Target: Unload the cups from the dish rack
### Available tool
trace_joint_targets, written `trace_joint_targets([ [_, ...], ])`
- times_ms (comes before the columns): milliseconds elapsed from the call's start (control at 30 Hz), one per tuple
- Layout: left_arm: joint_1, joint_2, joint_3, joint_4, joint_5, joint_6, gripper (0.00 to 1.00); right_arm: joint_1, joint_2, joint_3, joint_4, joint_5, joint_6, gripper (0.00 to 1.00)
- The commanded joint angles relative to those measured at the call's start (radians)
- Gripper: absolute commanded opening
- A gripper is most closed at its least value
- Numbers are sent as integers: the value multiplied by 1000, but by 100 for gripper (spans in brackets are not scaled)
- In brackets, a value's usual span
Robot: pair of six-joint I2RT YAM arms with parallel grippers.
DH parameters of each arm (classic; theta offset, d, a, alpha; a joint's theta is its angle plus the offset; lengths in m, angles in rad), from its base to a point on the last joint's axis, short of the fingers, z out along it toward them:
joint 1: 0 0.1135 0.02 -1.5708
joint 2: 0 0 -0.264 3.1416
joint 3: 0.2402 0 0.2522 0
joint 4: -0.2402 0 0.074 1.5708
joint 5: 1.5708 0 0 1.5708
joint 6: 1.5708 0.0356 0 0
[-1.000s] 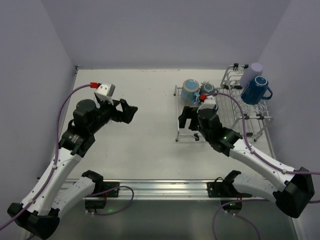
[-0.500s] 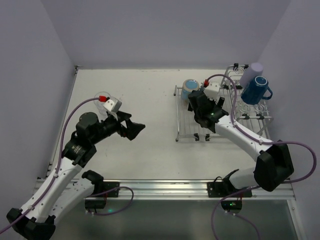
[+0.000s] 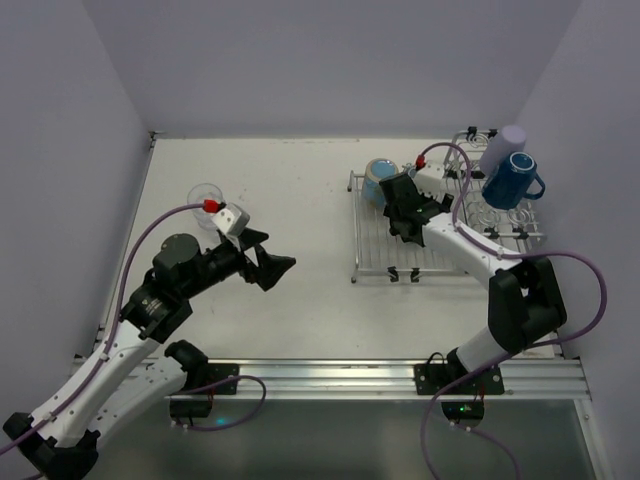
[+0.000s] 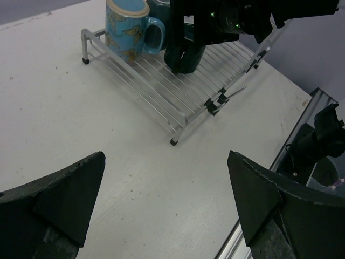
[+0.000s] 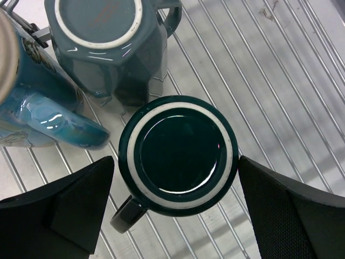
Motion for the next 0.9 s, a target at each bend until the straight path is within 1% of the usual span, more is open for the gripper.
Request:
trace_joint_targets([
  [0, -7, -1, 26, -4, -22, 24, 100, -19, 14, 42, 53, -24, 27, 99],
  [167, -7, 9, 26, -4, -19, 26, 100, -49, 21, 30, 64, -38, 25, 99],
  [567, -5, 43, 27, -4, -22, 28, 100, -94, 40, -2, 160, -116, -6, 98],
  [667, -5, 48, 27, -4, -25, 26, 100, -94, 40, -13, 163, -131, 7, 92],
  [800, -5, 58, 30, -5, -20, 21, 100, -95, 31, -43, 180, -163, 25, 91],
  [867, -5, 65, 30, -2, -16, 17, 100, -94, 25, -65, 186, -171, 36, 82],
])
